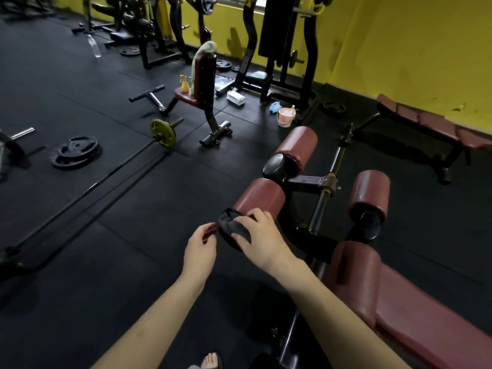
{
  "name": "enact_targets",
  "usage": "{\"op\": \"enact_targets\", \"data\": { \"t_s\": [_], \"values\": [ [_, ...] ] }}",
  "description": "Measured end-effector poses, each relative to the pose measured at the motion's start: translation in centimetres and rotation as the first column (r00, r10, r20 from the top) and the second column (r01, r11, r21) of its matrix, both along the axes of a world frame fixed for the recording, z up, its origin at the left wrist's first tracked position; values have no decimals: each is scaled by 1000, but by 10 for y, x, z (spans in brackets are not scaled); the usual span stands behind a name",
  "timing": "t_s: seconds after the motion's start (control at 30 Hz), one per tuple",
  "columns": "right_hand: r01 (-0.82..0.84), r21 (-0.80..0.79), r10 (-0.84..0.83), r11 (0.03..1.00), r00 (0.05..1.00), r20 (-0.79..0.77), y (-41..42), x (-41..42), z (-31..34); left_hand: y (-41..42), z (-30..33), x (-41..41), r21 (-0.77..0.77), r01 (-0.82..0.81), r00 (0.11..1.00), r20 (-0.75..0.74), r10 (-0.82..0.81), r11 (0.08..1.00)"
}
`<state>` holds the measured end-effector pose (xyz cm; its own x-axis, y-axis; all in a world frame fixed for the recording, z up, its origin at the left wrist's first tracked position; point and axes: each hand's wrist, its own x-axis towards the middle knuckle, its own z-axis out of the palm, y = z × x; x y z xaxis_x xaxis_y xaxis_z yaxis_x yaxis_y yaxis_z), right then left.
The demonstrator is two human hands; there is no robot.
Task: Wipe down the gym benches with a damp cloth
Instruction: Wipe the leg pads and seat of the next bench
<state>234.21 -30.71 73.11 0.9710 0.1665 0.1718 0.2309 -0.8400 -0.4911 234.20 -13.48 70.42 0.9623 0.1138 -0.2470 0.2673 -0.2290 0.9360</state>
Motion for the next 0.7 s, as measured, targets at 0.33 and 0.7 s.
{"op": "enact_targets", "data": {
  "t_s": [0.33, 0.7],
  "values": [
    [223, 360, -252, 906, 967, 36, -117, -96, 40, -78, 50, -61, 83, 37, 920, 386, -66, 996],
    [502, 339, -512, 796, 856, -67, -271, -140, -3, -210, -18, -112, 216, 506, 856, -1, -518, 835]
  ]
}}
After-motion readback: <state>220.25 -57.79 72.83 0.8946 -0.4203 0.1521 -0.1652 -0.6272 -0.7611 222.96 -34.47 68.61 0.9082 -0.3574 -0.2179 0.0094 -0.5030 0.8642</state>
